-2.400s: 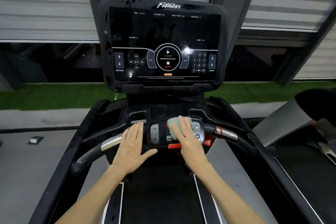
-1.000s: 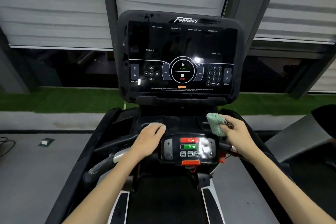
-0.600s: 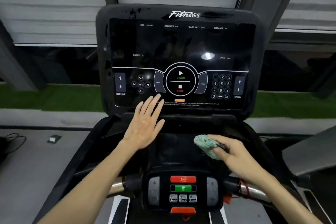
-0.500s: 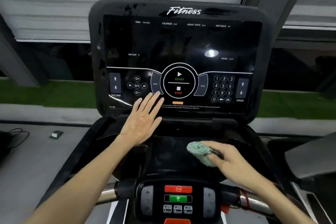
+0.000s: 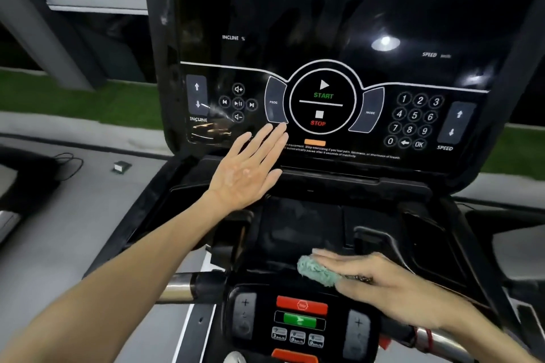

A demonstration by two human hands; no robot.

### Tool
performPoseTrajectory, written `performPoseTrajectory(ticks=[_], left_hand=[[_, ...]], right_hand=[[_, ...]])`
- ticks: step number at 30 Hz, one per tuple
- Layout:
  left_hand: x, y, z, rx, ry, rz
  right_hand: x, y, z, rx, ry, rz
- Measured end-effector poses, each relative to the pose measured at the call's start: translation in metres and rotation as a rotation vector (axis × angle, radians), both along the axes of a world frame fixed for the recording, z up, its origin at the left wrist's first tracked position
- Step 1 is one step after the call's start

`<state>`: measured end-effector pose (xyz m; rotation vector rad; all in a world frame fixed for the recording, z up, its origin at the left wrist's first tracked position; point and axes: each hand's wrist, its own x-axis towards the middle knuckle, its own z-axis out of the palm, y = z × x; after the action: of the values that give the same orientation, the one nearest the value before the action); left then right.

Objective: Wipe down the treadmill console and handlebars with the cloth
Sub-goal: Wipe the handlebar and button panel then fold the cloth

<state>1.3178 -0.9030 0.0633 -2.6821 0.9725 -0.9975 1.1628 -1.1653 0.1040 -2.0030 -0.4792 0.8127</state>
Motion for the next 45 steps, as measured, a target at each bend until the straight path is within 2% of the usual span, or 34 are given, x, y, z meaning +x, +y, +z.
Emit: performPoseTrajectory(ticks=[7,10,15,24,28,35,38,45], left_hand=[[0.002,0.001,-0.001,-0.027,-0.003,-0.014],[0.002,0.000,-0.002,-0.033,-0.008,-0.025],[0.002,0.001,-0.002,-0.034,-0.008,-0.027],[0.002,0.001,-0.002,-0.053,-0.032,-0.028],[0.002,0.000,-0.002,-0.059,-0.046,-0.031],[0.001,0.000,0.000,-0.047,-0.042,-0.034],[0.002,0.000,0.000,-0.047,-0.047,-0.028],[0.001,-0.001,-0.001,-0.044,-0.039,-0.024]], right_hand=[[0.043,0.080,0.010,-0.033,-0.017,0.292],[0.053,0.111,0.004,-0.017,-0.067,0.338],[0.046,0.093,0.003,0.030,-0.106,0.272],[-0.006,-0.022,0.003,0.101,0.057,-0.125],[0.005,0.008,0.003,0.105,0.078,-0.062],[0.051,0.109,-0.001,-0.020,-0.098,0.293],[0.047,0.105,-0.001,0.006,-0.081,0.264],[0.011,0.024,0.003,0.030,0.011,-0.004]])
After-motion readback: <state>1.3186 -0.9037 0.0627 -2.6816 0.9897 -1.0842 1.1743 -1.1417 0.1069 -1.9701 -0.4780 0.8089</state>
